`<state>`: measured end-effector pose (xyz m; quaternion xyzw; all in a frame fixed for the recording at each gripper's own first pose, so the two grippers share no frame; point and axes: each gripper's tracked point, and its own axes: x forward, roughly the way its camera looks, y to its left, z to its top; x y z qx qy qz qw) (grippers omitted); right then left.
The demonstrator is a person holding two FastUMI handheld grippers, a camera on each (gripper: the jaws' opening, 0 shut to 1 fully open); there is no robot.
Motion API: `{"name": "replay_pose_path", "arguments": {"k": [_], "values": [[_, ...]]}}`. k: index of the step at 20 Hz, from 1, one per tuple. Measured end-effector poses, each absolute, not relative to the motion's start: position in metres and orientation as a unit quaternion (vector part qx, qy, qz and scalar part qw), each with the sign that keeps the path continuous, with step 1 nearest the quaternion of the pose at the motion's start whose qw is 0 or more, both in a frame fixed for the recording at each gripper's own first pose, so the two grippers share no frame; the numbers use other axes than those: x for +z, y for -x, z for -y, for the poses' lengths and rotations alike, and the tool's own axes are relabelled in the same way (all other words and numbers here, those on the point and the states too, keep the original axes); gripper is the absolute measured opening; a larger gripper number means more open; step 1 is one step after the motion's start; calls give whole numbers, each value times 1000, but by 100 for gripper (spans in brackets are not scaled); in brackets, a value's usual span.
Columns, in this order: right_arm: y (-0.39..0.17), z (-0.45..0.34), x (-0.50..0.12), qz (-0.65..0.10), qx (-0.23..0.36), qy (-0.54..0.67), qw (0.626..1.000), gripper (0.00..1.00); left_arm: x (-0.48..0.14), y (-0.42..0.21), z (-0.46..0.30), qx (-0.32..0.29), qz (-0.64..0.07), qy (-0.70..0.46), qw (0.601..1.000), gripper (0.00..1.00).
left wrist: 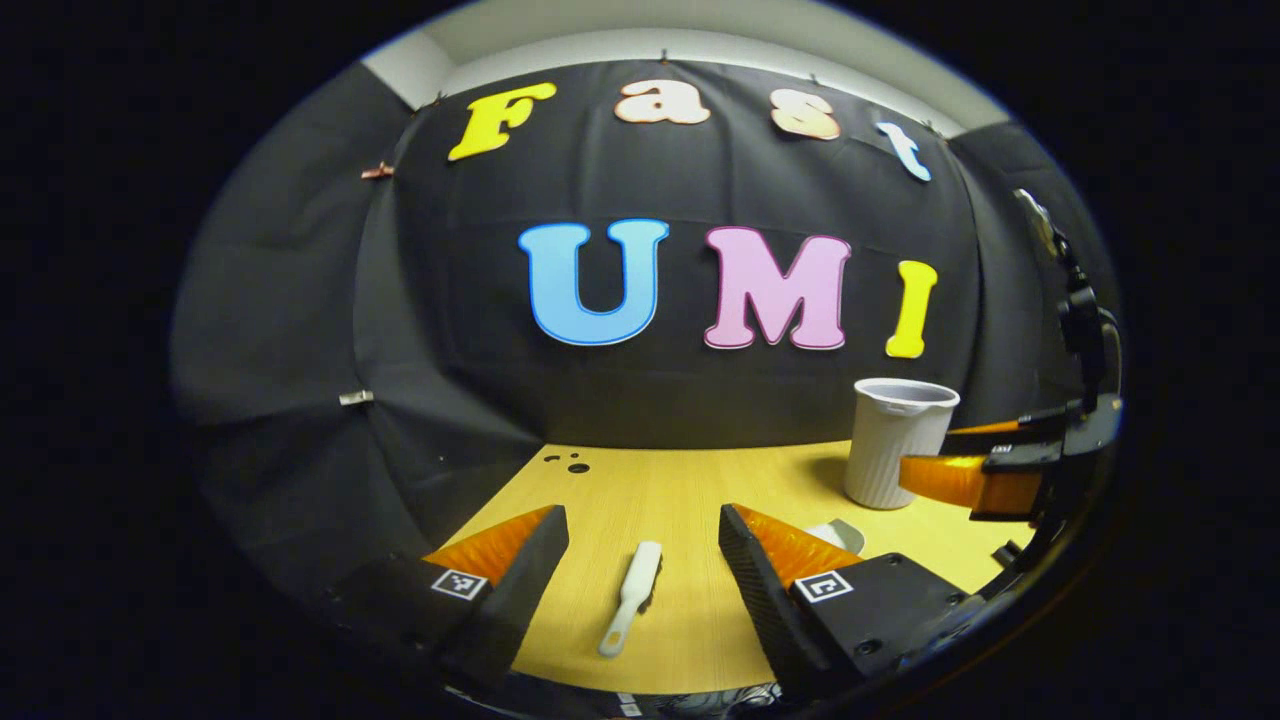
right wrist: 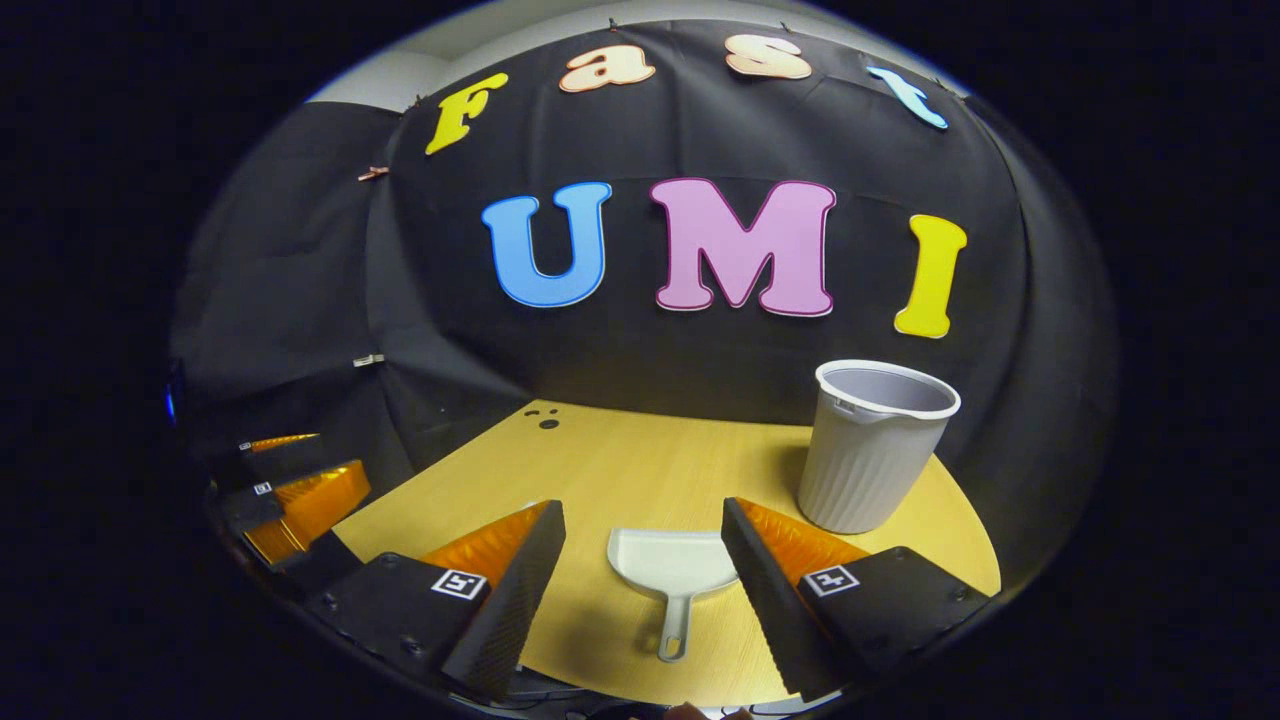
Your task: Pick up the small broom and dustpan from the desktop, sweep the trash into the dustpan with the broom, and then empty the trash into the garbage bin.
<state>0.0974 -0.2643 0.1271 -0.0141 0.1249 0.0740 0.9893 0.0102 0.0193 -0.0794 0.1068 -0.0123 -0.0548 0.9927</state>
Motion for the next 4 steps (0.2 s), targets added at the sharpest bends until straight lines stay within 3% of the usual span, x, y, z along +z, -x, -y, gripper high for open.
{"name": "replay_pose_path", "arguments": {"k": [4], "values": [[-72,261,94,-174,84,22,981,99,-108,26,17,-107,-29,-49,993,96]]}}
